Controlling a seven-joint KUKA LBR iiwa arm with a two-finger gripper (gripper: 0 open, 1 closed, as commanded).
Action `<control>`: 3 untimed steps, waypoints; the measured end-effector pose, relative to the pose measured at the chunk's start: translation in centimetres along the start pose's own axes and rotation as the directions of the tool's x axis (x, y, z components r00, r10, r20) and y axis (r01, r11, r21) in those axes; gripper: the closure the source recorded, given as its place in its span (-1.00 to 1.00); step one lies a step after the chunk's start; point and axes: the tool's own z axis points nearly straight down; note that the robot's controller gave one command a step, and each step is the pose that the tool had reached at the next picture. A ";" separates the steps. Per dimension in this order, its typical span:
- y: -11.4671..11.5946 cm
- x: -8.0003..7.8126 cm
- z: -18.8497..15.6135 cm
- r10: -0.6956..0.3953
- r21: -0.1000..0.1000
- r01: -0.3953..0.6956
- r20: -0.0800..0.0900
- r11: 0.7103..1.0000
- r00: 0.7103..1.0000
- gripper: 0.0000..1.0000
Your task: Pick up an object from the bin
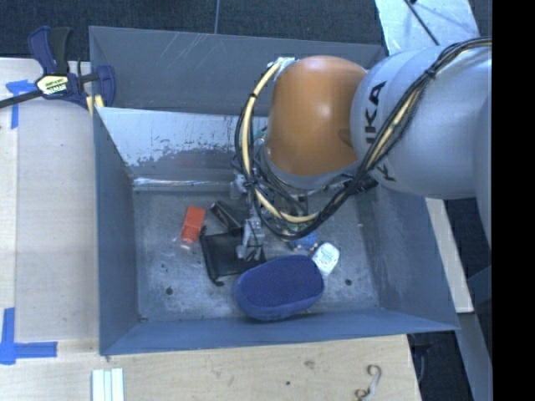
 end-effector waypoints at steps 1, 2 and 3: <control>1.1 -5.1 12.4 -0.275 0.000 0.275 -0.001 0.962 0.962 -1.00; -0.1 -1.2 12.0 -0.258 -0.002 0.258 0.001 0.966 0.966 -1.00; -0.1 -1.5 11.9 -0.256 -0.001 0.256 0.007 0.967 0.967 1.00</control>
Offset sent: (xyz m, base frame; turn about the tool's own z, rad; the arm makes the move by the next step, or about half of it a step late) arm 0.0508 0.0110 -0.1209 -0.2776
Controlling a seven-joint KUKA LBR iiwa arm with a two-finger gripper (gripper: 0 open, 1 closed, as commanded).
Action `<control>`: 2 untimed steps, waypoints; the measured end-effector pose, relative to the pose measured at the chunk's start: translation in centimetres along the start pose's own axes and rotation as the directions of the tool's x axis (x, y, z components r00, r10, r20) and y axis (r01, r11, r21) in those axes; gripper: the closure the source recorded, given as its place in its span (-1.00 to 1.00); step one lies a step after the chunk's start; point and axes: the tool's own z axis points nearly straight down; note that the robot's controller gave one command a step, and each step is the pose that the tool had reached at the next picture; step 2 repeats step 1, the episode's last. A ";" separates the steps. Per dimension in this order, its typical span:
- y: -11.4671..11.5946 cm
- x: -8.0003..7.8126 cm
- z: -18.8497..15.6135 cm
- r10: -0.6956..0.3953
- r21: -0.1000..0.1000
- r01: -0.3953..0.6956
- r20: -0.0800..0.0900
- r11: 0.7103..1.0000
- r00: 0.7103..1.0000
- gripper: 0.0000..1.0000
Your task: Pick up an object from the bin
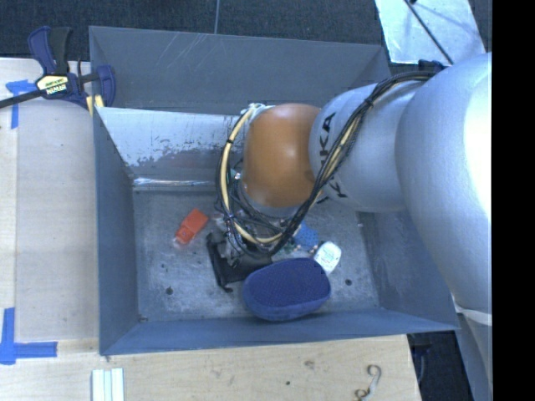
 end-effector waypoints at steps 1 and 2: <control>1.5 2.3 -13.2 -0.075 0.001 0.075 0.001 0.997 0.997 1.00; 1.5 2.3 -13.2 -0.075 0.001 0.075 0.001 0.997 0.997 1.00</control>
Offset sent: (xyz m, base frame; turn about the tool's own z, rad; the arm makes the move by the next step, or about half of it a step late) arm -0.0292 0.0083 0.1266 -0.0765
